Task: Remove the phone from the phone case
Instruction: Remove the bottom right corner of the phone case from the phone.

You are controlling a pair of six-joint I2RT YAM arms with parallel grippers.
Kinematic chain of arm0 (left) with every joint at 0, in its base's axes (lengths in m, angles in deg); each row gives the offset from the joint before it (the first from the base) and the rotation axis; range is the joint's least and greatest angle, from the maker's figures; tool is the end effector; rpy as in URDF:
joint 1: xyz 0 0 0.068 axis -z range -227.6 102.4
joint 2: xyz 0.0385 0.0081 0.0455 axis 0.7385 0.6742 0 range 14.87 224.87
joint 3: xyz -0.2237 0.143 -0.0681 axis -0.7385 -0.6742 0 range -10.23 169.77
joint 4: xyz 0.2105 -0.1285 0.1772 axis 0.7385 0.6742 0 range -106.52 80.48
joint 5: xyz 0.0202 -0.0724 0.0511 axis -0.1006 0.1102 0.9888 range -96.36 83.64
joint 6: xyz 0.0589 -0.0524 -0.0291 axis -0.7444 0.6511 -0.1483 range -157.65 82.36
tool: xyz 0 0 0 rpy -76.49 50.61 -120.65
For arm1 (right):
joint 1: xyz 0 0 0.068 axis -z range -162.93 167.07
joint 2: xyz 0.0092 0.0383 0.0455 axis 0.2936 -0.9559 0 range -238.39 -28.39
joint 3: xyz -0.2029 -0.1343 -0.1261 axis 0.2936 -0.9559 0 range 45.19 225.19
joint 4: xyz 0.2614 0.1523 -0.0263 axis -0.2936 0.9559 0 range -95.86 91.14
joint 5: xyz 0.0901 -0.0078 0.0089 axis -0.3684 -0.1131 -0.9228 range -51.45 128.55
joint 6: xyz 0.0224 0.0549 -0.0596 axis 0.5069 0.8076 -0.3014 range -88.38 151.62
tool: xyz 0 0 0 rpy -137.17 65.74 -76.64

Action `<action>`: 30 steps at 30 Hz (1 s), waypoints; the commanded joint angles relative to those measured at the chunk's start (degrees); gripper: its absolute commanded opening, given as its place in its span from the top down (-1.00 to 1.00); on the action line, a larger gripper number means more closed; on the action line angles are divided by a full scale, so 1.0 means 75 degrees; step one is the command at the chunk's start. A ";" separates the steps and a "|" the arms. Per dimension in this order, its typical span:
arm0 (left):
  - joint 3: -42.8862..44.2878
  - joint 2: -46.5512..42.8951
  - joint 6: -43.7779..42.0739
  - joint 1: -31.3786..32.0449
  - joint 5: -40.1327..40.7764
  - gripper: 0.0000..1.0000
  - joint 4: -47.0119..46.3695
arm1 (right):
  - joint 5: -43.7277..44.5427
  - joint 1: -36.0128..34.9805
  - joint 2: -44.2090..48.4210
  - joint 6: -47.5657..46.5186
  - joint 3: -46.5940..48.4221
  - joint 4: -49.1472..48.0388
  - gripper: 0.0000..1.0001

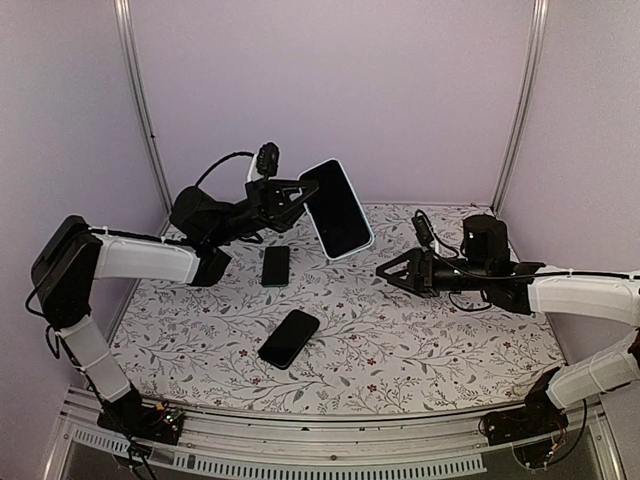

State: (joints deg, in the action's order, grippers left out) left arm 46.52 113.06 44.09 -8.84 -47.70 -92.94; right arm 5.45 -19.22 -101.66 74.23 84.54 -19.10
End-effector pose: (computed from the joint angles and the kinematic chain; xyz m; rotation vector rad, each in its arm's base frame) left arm 0.2974 -0.3012 0.3036 0.3584 1.3926 -2.1593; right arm 0.2538 0.2363 0.2078 -0.3184 2.1435 1.4195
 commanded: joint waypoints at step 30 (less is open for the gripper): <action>-0.0008 -0.0174 -0.0158 0.0058 0.0548 1.00 0.0627 | -0.0324 -0.0543 0.0395 0.0090 0.0483 -0.1928 -0.58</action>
State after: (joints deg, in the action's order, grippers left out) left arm 45.95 112.93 42.38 -8.75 -43.35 -83.35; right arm 2.45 -23.07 -97.42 72.77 86.99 -30.27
